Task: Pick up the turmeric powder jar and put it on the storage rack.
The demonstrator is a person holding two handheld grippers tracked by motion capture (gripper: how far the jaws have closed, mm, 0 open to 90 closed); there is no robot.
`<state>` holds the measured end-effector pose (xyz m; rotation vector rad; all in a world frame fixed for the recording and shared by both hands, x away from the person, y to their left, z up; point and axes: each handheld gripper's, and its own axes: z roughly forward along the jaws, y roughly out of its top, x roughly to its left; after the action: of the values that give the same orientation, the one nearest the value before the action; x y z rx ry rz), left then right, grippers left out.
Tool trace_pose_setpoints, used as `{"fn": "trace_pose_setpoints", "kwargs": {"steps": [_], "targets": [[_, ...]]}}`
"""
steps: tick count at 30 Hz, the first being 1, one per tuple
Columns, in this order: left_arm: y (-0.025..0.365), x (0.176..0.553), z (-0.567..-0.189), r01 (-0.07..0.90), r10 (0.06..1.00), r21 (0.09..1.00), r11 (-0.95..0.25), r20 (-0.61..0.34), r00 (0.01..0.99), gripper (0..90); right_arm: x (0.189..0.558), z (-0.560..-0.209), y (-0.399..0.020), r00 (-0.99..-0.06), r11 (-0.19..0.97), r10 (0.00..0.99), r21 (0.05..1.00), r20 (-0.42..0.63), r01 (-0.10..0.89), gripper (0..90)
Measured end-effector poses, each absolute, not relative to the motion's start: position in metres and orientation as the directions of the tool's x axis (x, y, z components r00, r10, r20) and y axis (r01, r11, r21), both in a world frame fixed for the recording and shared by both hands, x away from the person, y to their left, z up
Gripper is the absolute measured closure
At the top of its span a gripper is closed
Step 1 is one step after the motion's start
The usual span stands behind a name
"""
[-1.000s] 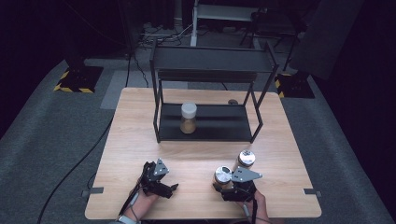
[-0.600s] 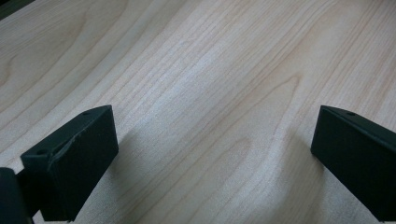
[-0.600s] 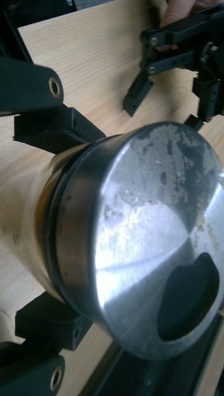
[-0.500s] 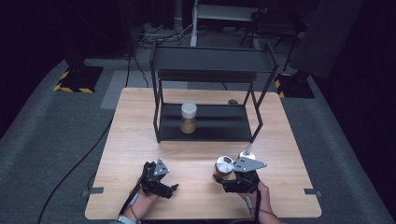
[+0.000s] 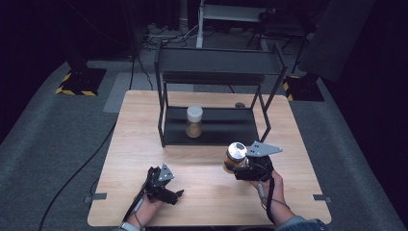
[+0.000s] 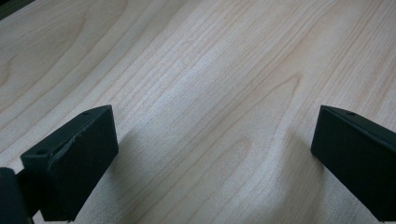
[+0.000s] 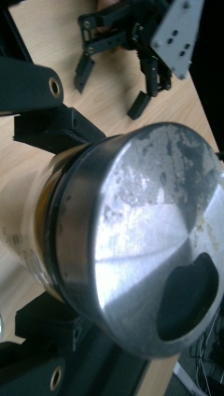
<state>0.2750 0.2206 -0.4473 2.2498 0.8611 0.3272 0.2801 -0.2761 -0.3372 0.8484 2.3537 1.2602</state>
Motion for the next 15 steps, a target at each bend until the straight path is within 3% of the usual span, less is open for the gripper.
{"fn": "trace_pose_setpoints", "kwargs": {"steps": [15], "targets": [[0.220,0.275,-0.447,0.489,0.665,0.687,-0.537,-0.012,0.747,0.2,0.325,-0.305,-0.273,-0.731,0.408,0.682,0.837,-0.016,0.363,31.1]]}}
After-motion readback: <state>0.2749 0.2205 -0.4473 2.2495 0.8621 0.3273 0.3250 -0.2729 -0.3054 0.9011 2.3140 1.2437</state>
